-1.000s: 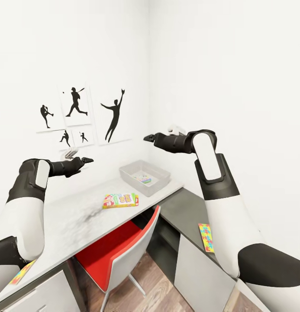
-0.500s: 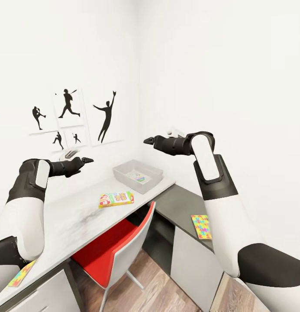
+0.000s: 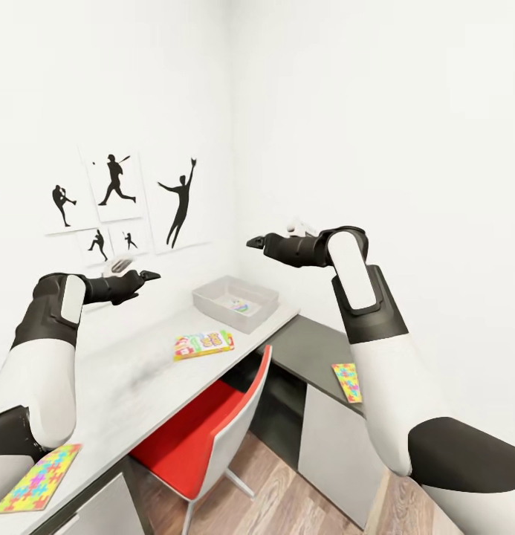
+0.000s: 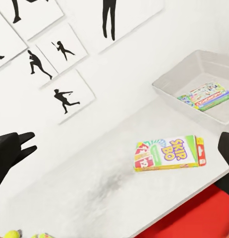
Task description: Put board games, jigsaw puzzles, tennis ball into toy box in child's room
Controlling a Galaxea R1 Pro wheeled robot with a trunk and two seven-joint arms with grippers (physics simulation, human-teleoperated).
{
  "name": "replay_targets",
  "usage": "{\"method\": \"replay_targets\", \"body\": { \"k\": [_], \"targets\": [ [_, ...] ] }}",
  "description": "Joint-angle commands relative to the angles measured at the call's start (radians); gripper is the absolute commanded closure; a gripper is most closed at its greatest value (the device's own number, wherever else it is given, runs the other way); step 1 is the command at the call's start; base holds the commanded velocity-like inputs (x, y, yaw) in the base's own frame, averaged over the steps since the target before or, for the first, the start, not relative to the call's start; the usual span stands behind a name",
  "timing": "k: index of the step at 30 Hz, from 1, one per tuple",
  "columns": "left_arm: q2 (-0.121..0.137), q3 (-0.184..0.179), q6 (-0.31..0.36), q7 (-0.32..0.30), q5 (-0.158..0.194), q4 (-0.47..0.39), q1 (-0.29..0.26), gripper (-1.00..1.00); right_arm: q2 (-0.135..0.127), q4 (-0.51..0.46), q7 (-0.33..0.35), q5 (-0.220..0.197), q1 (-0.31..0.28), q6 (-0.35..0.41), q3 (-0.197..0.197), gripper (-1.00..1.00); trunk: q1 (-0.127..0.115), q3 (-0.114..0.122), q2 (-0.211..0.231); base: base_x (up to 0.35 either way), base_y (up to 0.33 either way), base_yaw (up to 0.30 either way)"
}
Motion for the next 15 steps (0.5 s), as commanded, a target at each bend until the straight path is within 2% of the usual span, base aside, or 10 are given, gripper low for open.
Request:
{"method": "replay_targets", "body": {
  "k": [1,9,15],
  "targets": [
    [0.0,0.002,0.005,-0.003,0.001,0.0,0.0,-1.0,0.0,0.001,-0.011,-0.01,-0.001,0.002,0.0,-1.0,0.0,-0.001,-0.001,-0.002,0.287,-0.04],
    [0.0,0.001,0.005,-0.003,0.001,0.0,0.002,-1.0,0.0,0.01,-0.01,-0.01,0.0,0.002,-0.001,-1.0,0.0,-0.01,-0.001,-0.014,0.288,-0.075],
    [-0.001,0.001,0.004,-0.003,0.001,0.0,0.003,-1.0,0.0,0.011,-0.01,-0.01,0.0,0.002,-0.001,-1.0,0.0,-0.019,-0.001,-0.151,0.256,-0.104]
  ]
}}
